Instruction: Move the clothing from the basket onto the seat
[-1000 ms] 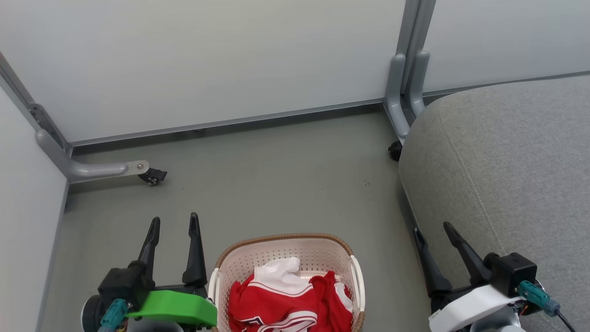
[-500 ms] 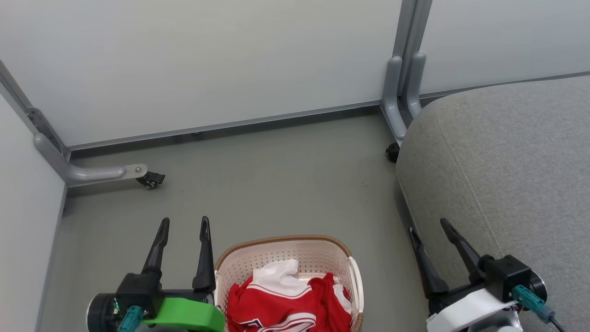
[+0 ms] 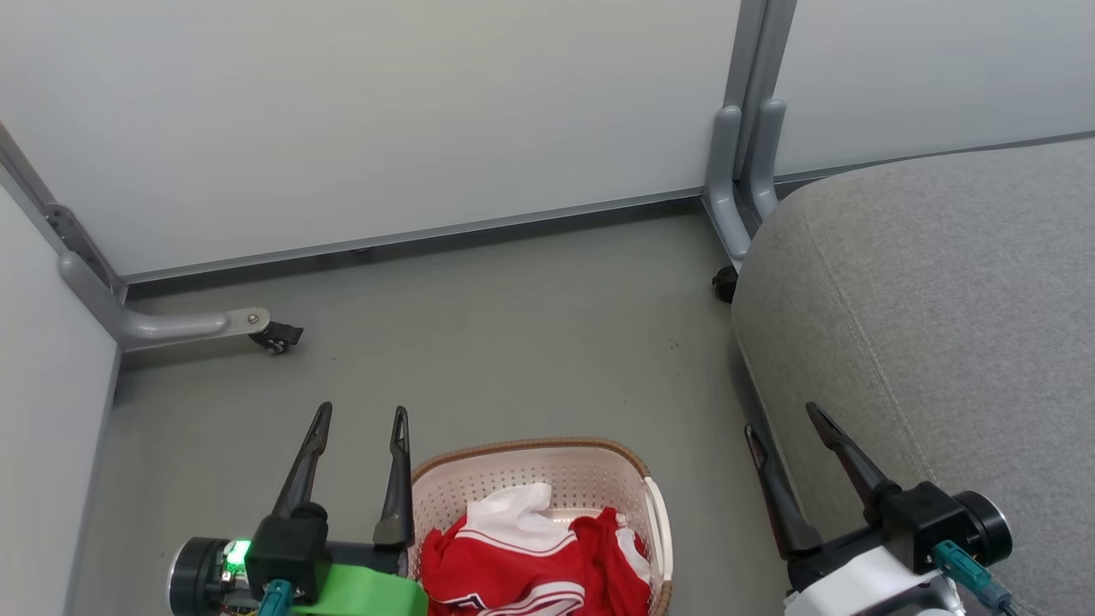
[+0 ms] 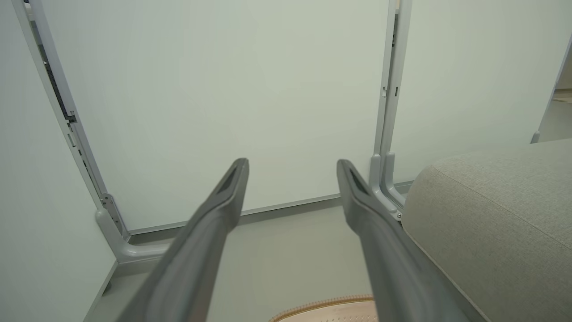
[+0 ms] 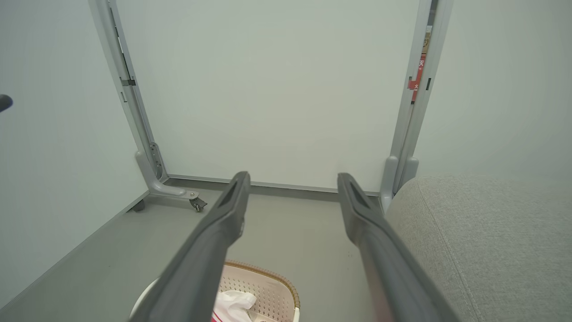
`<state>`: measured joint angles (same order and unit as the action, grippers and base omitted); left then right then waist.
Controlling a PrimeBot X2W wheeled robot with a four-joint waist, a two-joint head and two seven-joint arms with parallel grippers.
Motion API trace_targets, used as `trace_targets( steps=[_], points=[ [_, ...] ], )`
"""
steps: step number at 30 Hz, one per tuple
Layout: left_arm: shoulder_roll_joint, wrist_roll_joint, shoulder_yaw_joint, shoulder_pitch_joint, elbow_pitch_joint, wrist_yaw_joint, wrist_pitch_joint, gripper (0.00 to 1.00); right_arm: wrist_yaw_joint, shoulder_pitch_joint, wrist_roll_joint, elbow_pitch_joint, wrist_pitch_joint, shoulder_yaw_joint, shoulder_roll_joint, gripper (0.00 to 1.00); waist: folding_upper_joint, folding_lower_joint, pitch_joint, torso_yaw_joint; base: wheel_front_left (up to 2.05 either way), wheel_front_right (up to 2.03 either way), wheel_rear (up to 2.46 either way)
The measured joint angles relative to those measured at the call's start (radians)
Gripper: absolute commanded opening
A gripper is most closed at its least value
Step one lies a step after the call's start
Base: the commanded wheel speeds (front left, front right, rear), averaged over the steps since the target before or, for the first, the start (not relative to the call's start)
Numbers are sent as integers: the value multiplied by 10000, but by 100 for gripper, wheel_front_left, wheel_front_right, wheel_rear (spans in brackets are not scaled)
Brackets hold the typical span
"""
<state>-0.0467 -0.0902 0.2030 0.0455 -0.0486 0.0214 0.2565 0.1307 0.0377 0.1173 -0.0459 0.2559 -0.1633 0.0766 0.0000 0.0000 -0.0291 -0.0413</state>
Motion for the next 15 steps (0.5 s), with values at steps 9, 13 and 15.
trace_targets(
  steps=[9, 13, 15],
  points=[
    [-2, 309, 35, 20, 36, -23, 59, 100, 2, 43, -284, 65, 59, -29, -38, 100, 0, 0, 10, -24, 0, 0, 0],
    [-2, 309, 35, 25, 38, -36, 59, 100, 2, 44, -274, 63, 59, -31, -61, 100, 0, 0, 10, -28, 0, 0, 0],
    [-2, 309, 33, 27, 36, -38, 59, 100, 0, 45, -267, 63, 59, -33, -69, 100, 0, 0, 0, -30, 0, 0, 0]
  ],
)
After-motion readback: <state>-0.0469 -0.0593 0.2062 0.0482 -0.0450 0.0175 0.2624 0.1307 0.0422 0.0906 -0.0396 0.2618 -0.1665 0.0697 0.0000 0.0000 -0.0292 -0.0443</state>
